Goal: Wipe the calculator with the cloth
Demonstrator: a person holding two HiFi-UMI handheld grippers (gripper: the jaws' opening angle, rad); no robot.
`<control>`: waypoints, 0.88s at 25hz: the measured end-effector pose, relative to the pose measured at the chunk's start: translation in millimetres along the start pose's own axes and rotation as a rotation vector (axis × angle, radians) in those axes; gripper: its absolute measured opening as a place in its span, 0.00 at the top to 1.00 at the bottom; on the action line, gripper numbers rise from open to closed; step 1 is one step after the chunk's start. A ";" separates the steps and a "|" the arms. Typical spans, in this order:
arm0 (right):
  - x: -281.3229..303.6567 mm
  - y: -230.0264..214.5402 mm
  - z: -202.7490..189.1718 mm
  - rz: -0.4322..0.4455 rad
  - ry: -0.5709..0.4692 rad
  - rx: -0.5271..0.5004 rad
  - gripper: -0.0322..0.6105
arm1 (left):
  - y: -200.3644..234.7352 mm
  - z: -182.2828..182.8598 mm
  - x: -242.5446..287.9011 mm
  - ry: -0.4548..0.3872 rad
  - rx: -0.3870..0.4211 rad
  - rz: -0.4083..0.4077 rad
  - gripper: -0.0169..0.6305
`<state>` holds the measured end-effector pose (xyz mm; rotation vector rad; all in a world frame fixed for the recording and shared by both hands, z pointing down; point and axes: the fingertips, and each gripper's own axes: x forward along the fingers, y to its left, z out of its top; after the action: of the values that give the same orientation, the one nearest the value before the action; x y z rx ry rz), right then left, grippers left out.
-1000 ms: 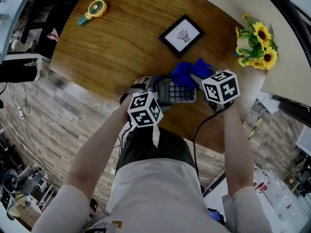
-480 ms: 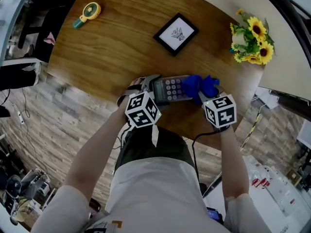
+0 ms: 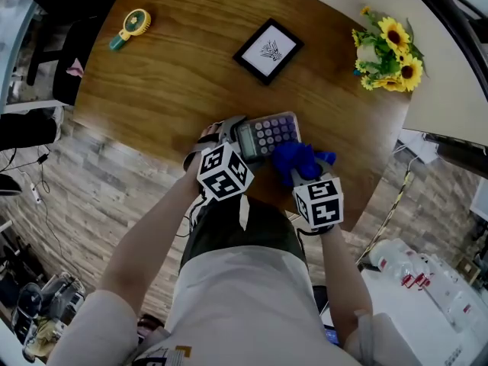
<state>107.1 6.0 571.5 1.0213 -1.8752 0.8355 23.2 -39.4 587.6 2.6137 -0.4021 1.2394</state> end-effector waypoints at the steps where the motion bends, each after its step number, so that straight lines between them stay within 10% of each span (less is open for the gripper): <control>1: 2.1 8.4 1.1 0.012 -0.006 -0.001 0.79 | -0.2 1.1 0.6 -0.002 -0.011 0.003 0.24; 10: 9.4 38.9 11.1 0.127 -0.055 0.027 0.79 | 0.8 4.8 3.9 0.013 -0.001 0.018 0.24; 22: -3.7 -64.7 23.1 -0.047 -0.064 0.010 0.79 | -7.3 2.3 1.9 0.014 0.034 -0.014 0.24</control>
<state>157.2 -41.0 568.5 1.1056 -1.8952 0.7941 28.4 -33.6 587.1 2.6296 -0.3635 1.2707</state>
